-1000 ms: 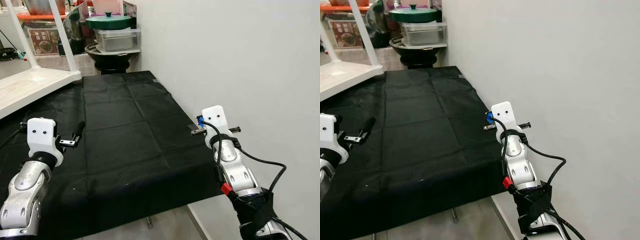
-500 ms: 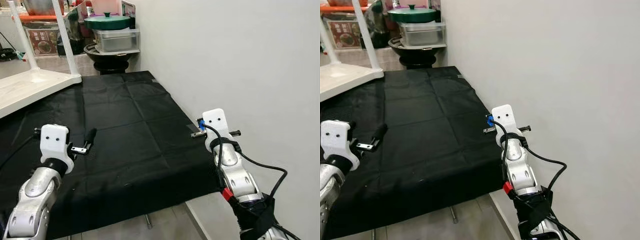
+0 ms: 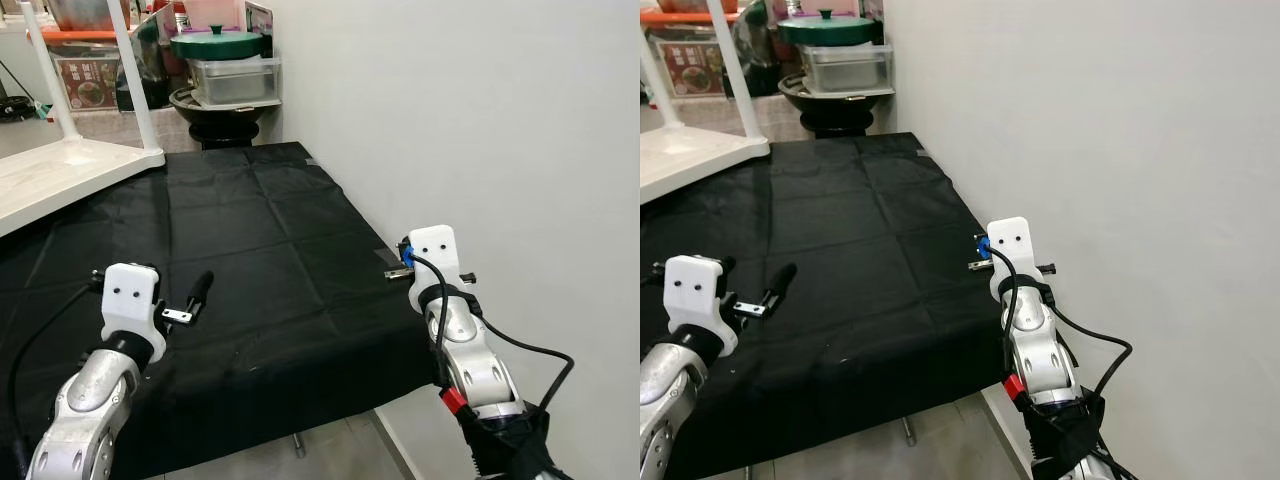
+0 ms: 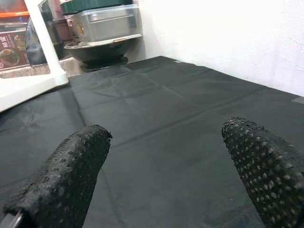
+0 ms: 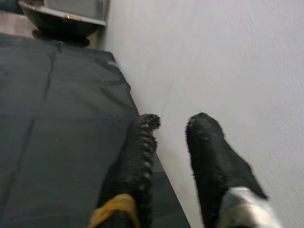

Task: Building children table

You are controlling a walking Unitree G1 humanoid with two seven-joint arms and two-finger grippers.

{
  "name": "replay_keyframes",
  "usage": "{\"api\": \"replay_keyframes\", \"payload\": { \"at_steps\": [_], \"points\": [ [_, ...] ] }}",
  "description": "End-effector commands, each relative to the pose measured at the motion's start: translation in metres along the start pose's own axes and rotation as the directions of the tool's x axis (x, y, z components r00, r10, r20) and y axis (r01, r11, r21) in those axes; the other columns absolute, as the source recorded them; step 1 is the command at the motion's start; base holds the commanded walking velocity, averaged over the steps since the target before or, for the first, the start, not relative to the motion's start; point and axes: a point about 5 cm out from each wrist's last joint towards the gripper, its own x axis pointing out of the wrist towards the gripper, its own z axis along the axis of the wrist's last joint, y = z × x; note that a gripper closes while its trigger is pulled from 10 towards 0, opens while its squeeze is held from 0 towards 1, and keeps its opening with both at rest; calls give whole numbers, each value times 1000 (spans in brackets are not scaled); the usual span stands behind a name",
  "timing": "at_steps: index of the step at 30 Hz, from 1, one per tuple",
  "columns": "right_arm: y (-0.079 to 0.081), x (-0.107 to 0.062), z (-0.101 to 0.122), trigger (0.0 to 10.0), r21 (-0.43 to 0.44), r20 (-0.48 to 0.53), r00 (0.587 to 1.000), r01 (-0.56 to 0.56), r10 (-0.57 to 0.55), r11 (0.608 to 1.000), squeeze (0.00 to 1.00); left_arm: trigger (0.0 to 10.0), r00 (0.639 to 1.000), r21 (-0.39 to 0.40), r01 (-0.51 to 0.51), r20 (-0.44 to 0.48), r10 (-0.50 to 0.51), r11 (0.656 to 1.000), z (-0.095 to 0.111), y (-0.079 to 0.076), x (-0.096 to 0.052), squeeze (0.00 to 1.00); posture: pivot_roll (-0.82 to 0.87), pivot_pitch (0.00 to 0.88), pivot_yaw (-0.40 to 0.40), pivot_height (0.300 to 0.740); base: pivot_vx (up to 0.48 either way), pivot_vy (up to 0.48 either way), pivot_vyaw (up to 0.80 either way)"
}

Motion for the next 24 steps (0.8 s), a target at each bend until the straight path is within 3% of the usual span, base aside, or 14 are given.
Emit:
{"api": "replay_keyframes", "payload": {
  "at_steps": [1,15,24],
  "points": [
    [0,-2,4,10000,33,35,999,-16,14,999,1000,10000,1000,-4,16,-16,-16,1000,-2,-7,-3,0,87,0,-48,740,0,0,0],
    [6,-7,8,10000,94,63,997,-52,46,994,1000,10000,998,-37,54,-25,-55,998,-4,-24,-10,0,94,0,-51,740,0,0,0],
    [6,-5,9,10000,102,52,998,-34,29,994,1000,10000,997,-61,73,-17,-74,995,-2,-32,-13,0,97,0,-52,740,0,463,0]
  ]
}}
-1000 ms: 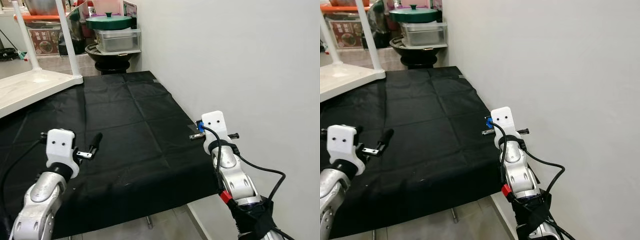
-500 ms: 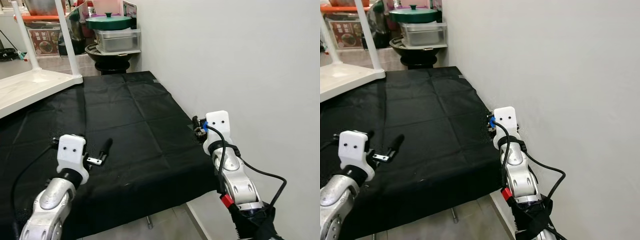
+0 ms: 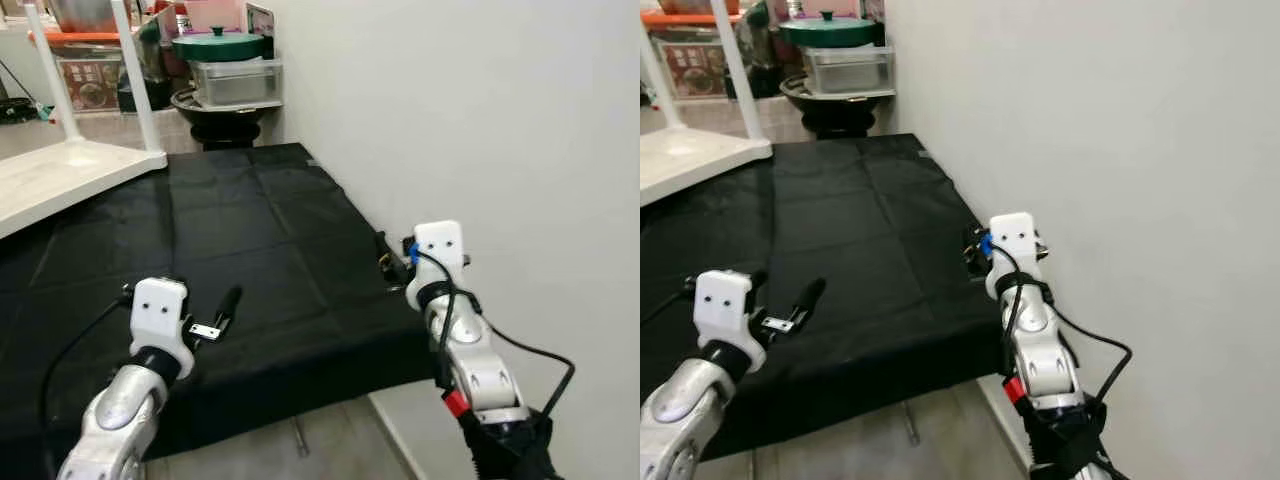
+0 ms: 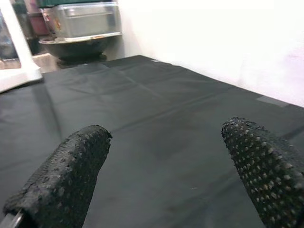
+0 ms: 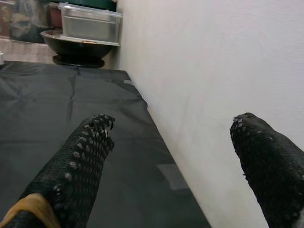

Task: Building children table

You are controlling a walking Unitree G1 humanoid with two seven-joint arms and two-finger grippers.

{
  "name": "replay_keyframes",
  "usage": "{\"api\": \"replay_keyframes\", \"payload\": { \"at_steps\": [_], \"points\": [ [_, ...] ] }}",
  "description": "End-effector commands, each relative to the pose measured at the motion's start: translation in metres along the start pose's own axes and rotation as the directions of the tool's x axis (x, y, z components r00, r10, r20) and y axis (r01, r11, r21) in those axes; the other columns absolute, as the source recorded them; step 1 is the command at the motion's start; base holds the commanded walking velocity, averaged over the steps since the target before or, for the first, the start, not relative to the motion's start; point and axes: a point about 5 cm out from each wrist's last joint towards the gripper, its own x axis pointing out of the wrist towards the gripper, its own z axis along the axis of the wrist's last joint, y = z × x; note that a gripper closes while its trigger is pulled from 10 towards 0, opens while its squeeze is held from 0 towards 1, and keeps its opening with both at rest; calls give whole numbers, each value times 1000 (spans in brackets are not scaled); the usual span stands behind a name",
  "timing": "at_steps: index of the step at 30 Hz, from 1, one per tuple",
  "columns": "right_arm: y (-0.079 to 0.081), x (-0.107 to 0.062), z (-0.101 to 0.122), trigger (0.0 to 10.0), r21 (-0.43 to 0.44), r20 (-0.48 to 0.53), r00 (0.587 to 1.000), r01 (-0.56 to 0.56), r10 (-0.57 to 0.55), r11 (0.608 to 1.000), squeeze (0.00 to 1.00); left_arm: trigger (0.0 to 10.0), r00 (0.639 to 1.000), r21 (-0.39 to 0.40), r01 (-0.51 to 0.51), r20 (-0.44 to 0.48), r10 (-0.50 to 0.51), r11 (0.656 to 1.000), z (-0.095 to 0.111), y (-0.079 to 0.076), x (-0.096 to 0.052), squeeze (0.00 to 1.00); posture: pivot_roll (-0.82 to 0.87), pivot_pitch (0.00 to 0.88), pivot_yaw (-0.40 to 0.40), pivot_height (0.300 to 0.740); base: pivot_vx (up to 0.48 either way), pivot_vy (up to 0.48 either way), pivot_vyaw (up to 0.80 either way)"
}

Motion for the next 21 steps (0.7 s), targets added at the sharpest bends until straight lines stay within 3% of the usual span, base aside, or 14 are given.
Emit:
{"api": "replay_keyframes", "payload": {
  "at_steps": [1,5,7,11,14,17,21],
  "points": [
    [4,-1,-1,10000,20,-3,1000,-5,5,1000,1000,10000,1000,1,-13,-23,13,1000,-3,3,-3,0,97,0,-52,740,0,480,0],
    [4,1,-2,10000,13,-18,1000,4,-4,1000,1000,10000,1000,-2,-10,-22,10,1000,-3,1,-2,0,98,0,-52,740,0,480,0],
    [5,2,-1,10000,11,-21,1000,2,-2,1000,0,10000,1000,-3,-9,-21,9,1000,-2,0,-2,0,99,0,-53,740,0,480,0],
    [6,4,0,10000,18,-26,1000,-1,2,1000,0,10000,1000,-4,-7,-20,7,1000,-1,-1,-2,0,100,0,-53,740,0,480,0],
    [10,4,0,10000,-87,-29,999,-45,43,995,0,10000,1000,-5,-5,-19,5,1000,-1,-2,-2,0,101,0,-53,740,0,480,406],
    [6,4,1,10000,-2,-24,1000,-13,13,1000,0,10000,1000,-7,-2,-19,2,1000,-1,-4,-1,0,101,0,-53,740,0,480,533],
    [3,5,-2,10000,-40,-42,999,-2,0,999,0,10000,1000,-8,1,-19,-1,1000,0,-4,-1,0,97,0,-51,740,0,480,400]
  ]
}}
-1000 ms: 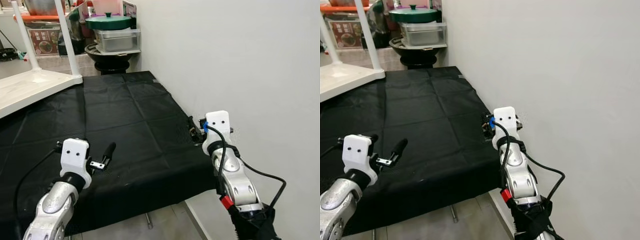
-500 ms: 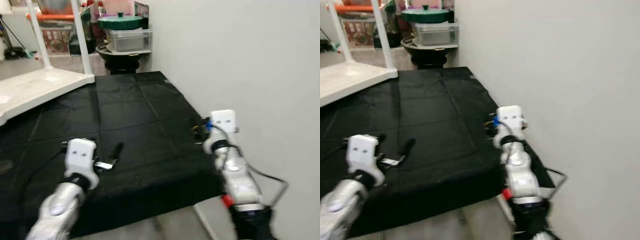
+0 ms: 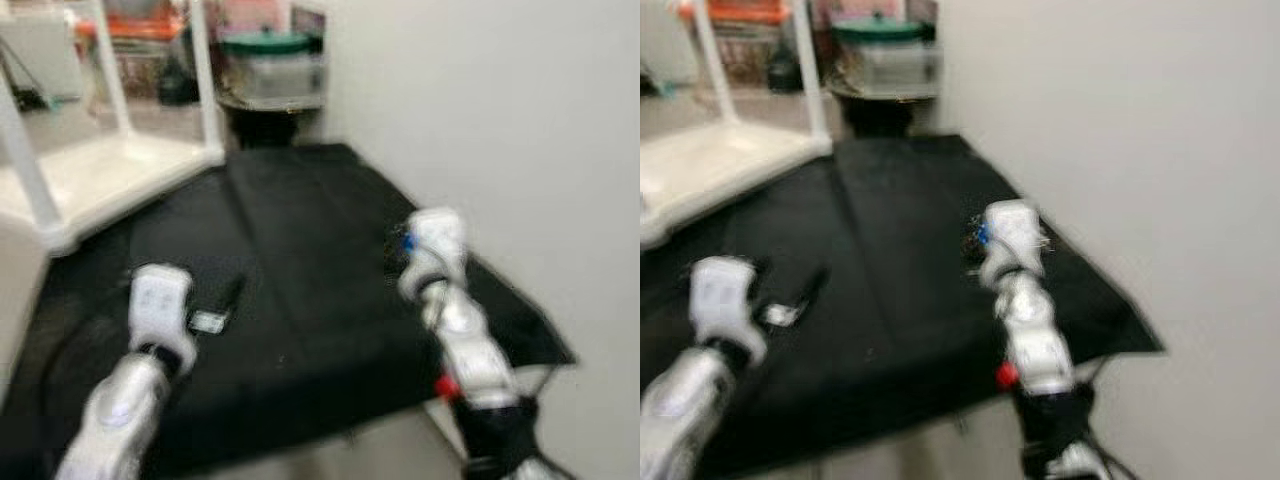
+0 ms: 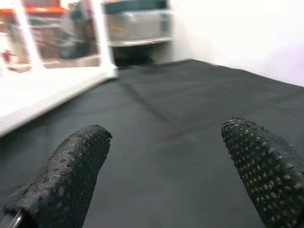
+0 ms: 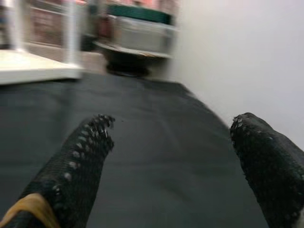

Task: Building children table

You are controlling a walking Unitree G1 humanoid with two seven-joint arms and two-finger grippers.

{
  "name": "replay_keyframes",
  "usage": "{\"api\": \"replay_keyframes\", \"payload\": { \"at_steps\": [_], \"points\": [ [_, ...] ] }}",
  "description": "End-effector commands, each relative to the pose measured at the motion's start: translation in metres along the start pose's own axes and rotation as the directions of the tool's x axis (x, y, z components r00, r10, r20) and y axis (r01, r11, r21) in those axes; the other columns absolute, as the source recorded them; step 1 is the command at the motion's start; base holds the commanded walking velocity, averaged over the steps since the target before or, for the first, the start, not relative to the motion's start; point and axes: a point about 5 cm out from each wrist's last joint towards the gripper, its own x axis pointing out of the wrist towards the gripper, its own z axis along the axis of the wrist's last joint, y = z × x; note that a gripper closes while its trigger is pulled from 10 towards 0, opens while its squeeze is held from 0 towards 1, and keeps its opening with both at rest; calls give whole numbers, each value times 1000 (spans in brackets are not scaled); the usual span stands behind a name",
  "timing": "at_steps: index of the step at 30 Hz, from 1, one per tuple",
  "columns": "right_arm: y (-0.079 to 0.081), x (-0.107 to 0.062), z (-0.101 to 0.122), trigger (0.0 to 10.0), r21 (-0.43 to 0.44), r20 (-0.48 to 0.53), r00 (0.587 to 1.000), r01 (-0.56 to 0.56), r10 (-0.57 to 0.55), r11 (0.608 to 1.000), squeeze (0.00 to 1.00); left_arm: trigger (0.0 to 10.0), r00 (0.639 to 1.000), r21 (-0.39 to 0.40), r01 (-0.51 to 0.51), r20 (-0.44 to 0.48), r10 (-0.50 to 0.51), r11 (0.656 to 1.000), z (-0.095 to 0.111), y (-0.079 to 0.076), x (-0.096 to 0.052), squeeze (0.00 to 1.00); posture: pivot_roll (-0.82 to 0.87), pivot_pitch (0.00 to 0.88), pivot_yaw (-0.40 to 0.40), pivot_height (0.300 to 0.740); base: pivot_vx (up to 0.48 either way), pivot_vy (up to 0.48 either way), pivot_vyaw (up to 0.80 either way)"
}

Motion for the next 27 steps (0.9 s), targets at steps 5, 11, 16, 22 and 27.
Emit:
{"api": "replay_keyframes", "payload": {
  "at_steps": [5,11,16,22,27],
  "points": [
    [-17,-1,-1,10000,6,-8,997,73,-73,997,0,10000,1000,1,20,0,-20,1000,2,-5,2,0,94,0,-48,740,0,480,320],
    [-18,0,-3,10000,-2,-21,996,85,-85,996,0,10000,1000,1,21,3,-21,1000,2,-6,4,0,94,0,-49,740,0,480,0],
    [-19,1,-3,10000,-2,-25,996,88,-88,996,0,10000,1000,2,18,4,-18,1000,3,-4,5,0,92,0,-49,740,0,480,0],
    [-21,1,-6,10000,-9,-37,994,103,-103,995,0,10000,1000,7,15,9,-15,1000,4,-3,6,0,91,0,-49,740,0,480,0],
    [-21,0,-7,10000,-9,-41,994,102,-103,995,0,10000,1000,9,12,12,-12,1000,4,-1,7,0,92,0,-49,740,0,480,0]
  ]
}}
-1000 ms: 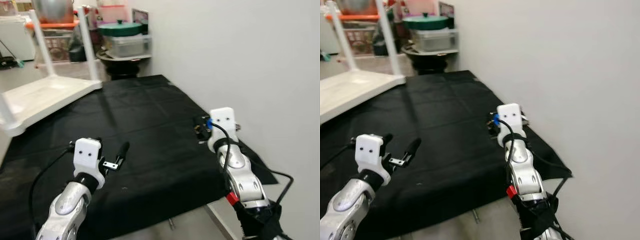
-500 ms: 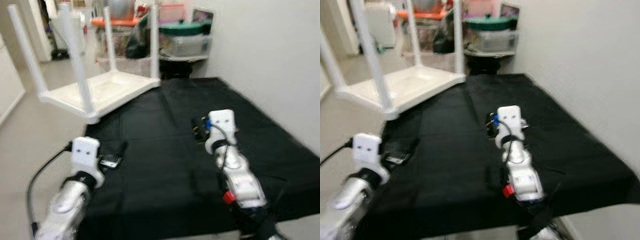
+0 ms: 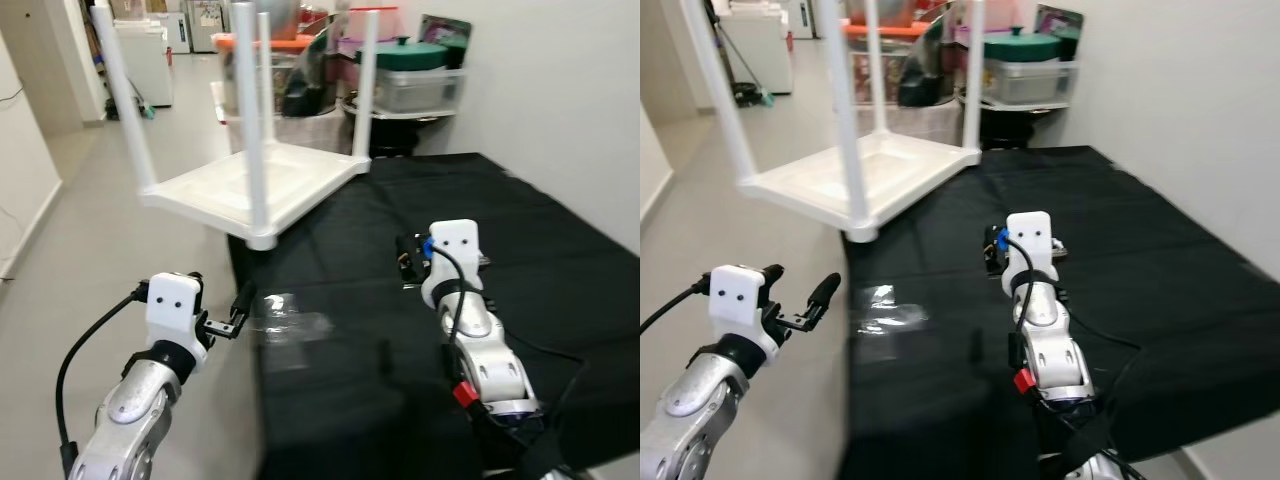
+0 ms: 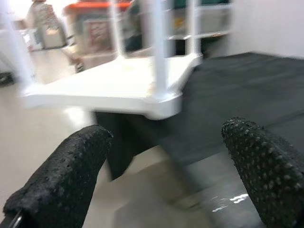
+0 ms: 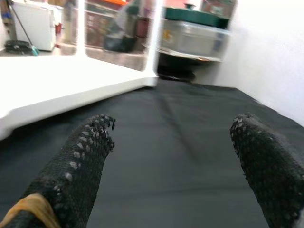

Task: Building children table

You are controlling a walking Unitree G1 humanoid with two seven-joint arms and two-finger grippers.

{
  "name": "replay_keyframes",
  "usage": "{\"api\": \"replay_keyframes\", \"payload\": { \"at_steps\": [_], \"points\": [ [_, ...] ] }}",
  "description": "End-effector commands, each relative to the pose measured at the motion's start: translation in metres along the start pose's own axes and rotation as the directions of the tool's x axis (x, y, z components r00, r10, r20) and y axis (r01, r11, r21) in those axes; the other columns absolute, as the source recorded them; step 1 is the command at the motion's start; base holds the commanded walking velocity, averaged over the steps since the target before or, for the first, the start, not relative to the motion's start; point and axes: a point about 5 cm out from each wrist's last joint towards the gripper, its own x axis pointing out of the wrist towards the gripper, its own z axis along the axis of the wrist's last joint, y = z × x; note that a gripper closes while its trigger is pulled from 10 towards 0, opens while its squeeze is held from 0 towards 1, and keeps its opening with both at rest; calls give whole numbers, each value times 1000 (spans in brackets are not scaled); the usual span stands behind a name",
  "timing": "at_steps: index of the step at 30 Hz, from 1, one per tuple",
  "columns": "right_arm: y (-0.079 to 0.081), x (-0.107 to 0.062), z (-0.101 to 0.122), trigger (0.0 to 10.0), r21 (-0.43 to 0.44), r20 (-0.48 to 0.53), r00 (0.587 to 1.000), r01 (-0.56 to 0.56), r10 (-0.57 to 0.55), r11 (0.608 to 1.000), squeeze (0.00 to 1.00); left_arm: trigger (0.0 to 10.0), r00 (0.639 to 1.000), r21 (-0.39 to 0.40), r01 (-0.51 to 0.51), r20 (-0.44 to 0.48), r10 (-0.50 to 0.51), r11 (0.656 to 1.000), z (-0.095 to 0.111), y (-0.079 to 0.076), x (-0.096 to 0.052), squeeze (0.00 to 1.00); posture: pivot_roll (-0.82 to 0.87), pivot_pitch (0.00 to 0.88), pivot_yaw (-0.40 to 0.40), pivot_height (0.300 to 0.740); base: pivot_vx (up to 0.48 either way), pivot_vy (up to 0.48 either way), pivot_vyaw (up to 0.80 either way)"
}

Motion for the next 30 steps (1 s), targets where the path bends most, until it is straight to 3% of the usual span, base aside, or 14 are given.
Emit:
{"api": "replay_keyframes", "payload": {
  "at_steps": [1,7,13,25,30],
  "points": [
    [3,0,0,10000,-6,-2,1000,-12,12,1000,0,10000,1000,17,-14,4,14,1000,2,4,0,0,92,0,-49,740,0,480,0],
    [4,-1,-1,10000,-7,-7,1000,-15,15,1000,0,10000,1000,18,-16,11,16,1000,3,4,2,0,91,0,-49,740,0,480,0],
    [3,-1,-2,10000,-8,-9,1000,-15,15,1000,0,10000,999,34,-34,30,33,999,5,5,3,0,89,0,-49,740,0,0,0],
    [5,-1,-4,10000,-10,-17,1000,-20,20,1000,0,10000,997,-18,-31,74,33,999,10,5,7,0,87,0,-46,740,0,0,0],
    [5,-1,-5,10000,-4,-18,1000,-13,13,1000,0,10000,996,-23,-34,84,36,999,11,6,7,0,87,0,-46,740,260,0,0]
  ]
}}
